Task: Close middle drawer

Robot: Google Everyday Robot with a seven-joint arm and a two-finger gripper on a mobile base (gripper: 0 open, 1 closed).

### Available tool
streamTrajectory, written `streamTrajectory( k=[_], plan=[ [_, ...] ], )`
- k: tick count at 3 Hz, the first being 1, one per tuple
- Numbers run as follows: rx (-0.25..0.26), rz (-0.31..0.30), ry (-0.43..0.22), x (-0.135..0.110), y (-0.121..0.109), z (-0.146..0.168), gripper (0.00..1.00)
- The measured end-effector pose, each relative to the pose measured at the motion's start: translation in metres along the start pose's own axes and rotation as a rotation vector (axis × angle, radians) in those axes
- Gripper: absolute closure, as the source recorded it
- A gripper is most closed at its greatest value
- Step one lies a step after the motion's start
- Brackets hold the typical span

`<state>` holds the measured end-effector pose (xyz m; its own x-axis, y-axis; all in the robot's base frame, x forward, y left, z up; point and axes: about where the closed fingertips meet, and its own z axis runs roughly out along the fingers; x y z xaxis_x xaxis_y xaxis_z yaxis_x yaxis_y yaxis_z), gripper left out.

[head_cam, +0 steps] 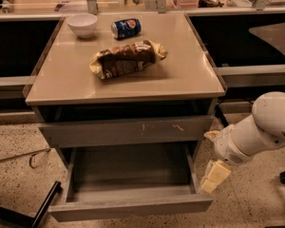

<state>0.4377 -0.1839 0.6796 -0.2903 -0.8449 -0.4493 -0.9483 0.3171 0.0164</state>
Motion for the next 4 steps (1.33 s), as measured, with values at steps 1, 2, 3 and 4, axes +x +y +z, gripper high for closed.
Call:
streamTrajectory(
  k=[1, 2, 3, 4],
  plan=[
    [-0.032, -0.006, -0.021, 0.001, 0.011, 0.025, 0.0],
    [-0.08, 0.01, -0.075, 0.008, 0.026, 0.074, 0.0],
    [-0.141, 0.034, -0.124, 0.011, 0.04, 0.113, 0.0],
    [-0.197, 0.05, -0.161, 0.003, 0.059, 0.119, 0.0]
  ],
)
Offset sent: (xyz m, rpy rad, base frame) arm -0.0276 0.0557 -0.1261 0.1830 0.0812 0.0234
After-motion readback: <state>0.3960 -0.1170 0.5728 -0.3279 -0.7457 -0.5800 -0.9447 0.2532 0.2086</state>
